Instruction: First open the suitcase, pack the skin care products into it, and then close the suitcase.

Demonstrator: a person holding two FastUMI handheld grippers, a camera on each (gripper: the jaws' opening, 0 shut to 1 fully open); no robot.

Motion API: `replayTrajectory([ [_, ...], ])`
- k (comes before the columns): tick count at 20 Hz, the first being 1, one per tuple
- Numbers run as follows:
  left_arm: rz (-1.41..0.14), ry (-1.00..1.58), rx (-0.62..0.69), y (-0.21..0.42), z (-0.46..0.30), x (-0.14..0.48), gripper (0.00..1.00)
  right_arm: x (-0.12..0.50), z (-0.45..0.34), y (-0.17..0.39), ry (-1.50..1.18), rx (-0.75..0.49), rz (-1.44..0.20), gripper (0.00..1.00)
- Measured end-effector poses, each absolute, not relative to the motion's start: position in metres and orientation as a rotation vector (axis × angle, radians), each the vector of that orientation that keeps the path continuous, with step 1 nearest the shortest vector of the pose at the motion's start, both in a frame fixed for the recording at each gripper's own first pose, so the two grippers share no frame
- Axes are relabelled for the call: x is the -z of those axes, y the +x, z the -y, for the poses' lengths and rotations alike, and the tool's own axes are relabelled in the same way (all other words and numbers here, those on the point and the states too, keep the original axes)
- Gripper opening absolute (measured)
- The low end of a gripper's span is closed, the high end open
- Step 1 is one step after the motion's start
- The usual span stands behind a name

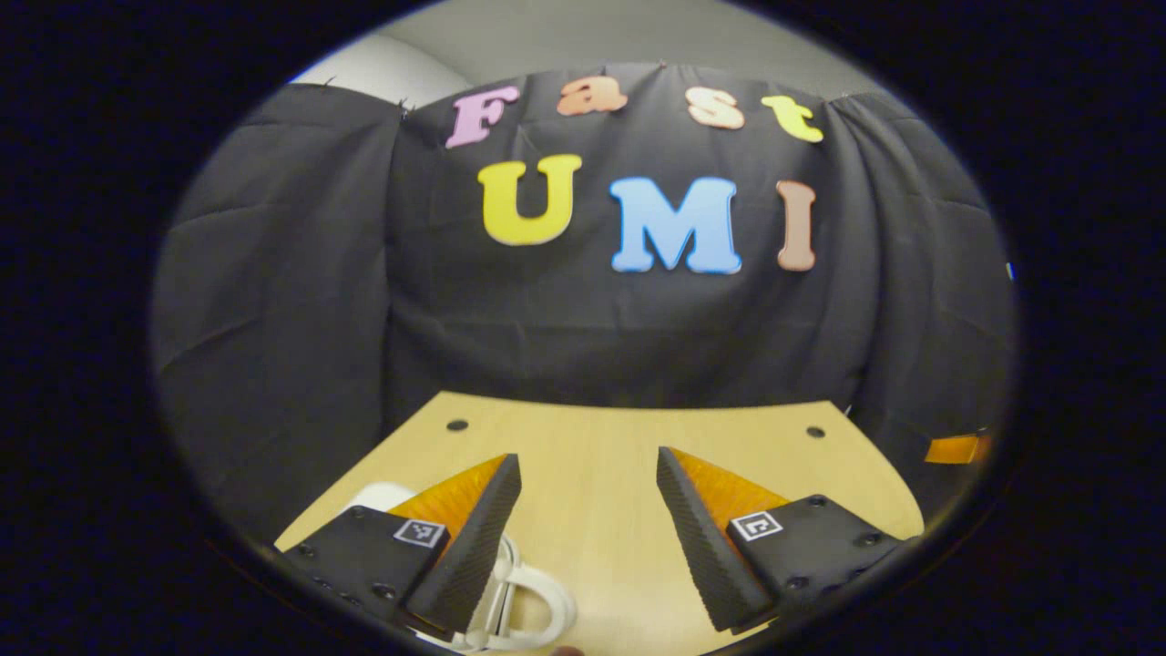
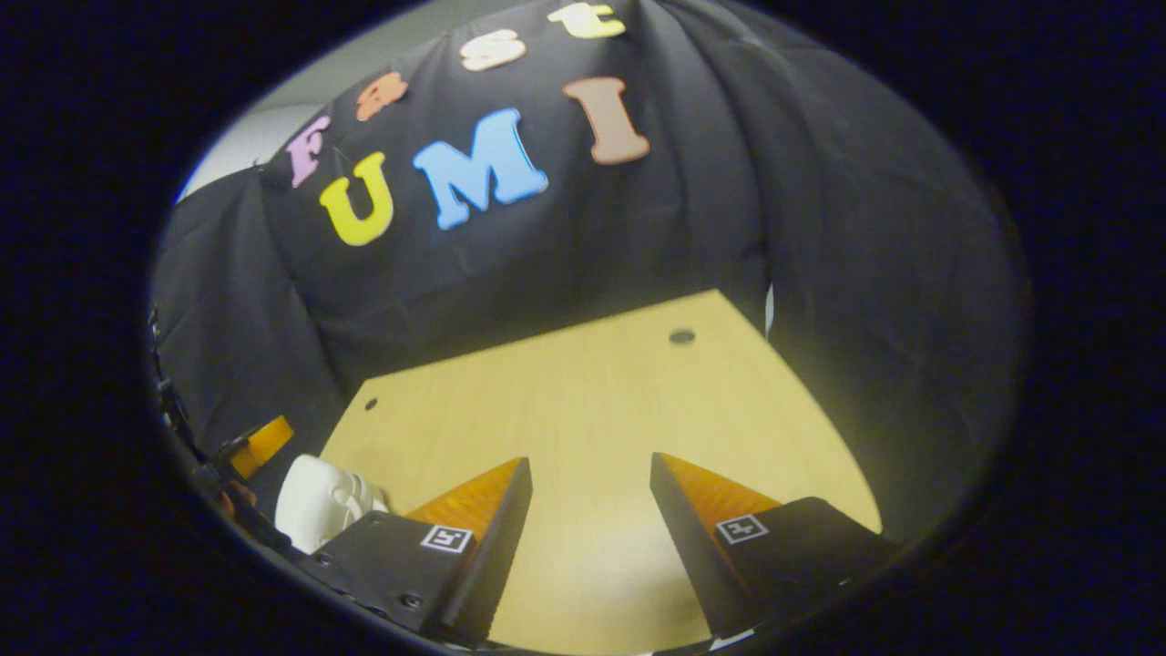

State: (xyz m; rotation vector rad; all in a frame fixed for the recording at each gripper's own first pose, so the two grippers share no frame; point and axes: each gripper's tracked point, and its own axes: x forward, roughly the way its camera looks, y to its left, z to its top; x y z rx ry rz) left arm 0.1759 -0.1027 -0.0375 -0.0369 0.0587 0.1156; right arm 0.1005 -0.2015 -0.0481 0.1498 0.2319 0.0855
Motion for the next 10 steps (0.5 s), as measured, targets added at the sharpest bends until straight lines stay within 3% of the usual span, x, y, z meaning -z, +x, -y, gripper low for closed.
replayTrajectory([
  [3, 0.207, -0.046, -0.093, 0.173, 0.134, -0.046, 0.97, -0.034, 0.202, 0.107, 0.003, -0.055, 0.094, 0.85],
  [6, 0.383, -0.014, -0.093, 0.146, 0.167, -0.065, 0.98, -0.087, 0.19, 0.089, -0.094, -0.061, 0.416, 0.87],
  [8, 0.383, 0.018, -0.055, 0.122, 0.202, -0.05, 0.98, -0.091, 0.185, 0.077, -0.14, -0.068, 0.517, 0.86],
  [10, 0.335, 0.034, -0.022, 0.105, 0.225, -0.036, 0.98, -0.057, 0.182, 0.061, -0.141, -0.108, 0.488, 0.89],
])
